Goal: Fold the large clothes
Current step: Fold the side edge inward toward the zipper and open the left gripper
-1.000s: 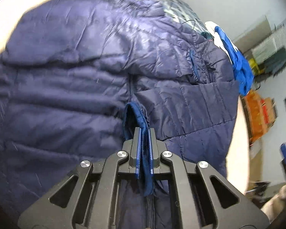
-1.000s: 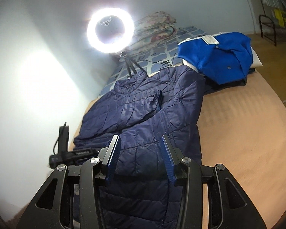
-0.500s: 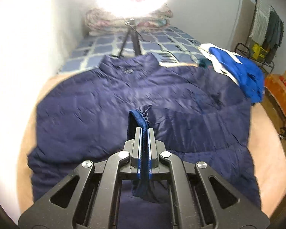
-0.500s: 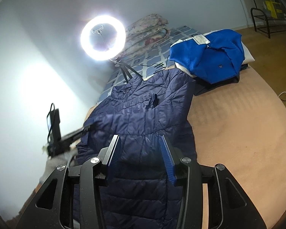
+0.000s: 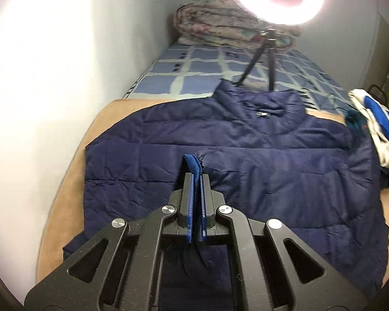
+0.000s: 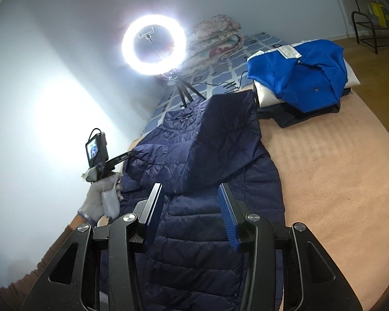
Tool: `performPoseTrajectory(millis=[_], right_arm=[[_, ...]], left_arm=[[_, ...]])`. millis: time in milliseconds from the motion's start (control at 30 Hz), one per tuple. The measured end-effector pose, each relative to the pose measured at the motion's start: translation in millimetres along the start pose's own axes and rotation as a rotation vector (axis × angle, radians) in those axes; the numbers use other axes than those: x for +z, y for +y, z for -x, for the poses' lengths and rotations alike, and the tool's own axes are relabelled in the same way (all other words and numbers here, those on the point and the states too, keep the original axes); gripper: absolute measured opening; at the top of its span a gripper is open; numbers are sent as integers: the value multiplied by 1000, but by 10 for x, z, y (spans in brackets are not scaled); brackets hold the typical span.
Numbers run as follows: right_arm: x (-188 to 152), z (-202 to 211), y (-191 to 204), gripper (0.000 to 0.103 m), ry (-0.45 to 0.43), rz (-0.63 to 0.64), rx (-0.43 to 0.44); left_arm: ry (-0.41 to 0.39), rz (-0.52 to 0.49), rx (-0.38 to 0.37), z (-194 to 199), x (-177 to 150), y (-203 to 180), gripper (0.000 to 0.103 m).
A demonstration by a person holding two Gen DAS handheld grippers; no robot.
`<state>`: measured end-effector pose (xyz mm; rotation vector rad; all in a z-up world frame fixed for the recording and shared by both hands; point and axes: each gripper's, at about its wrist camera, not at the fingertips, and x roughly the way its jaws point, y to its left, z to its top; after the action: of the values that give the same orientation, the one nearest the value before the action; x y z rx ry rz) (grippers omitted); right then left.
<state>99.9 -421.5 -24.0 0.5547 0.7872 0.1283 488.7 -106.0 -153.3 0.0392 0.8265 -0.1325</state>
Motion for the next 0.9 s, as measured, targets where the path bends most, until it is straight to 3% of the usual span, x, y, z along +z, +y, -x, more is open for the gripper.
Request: performPoseTrajectory(millis=[167, 300, 467, 733, 833, 900], right_arm=[[-21, -93, -42, 42, 35, -26, 9], [-36, -135, -58, 42, 49, -41, 8], [-41, -240, -25, 42, 72, -43, 13], [-74, -327, 80, 42, 86, -15, 9], [-74, -326, 82, 42, 87, -16, 13], [-75, -326, 95, 42, 84, -6, 10]], left_arm=[[-16, 64, -18, -114, 90, 242, 2], [-100, 140, -22, -50, 200, 464, 2], [18, 106, 6, -438, 28, 540, 2], [69, 61, 48, -618, -55, 518, 3], [79, 36, 99, -621, -60, 509, 14], [70, 41, 115, -551, -54, 553, 28]])
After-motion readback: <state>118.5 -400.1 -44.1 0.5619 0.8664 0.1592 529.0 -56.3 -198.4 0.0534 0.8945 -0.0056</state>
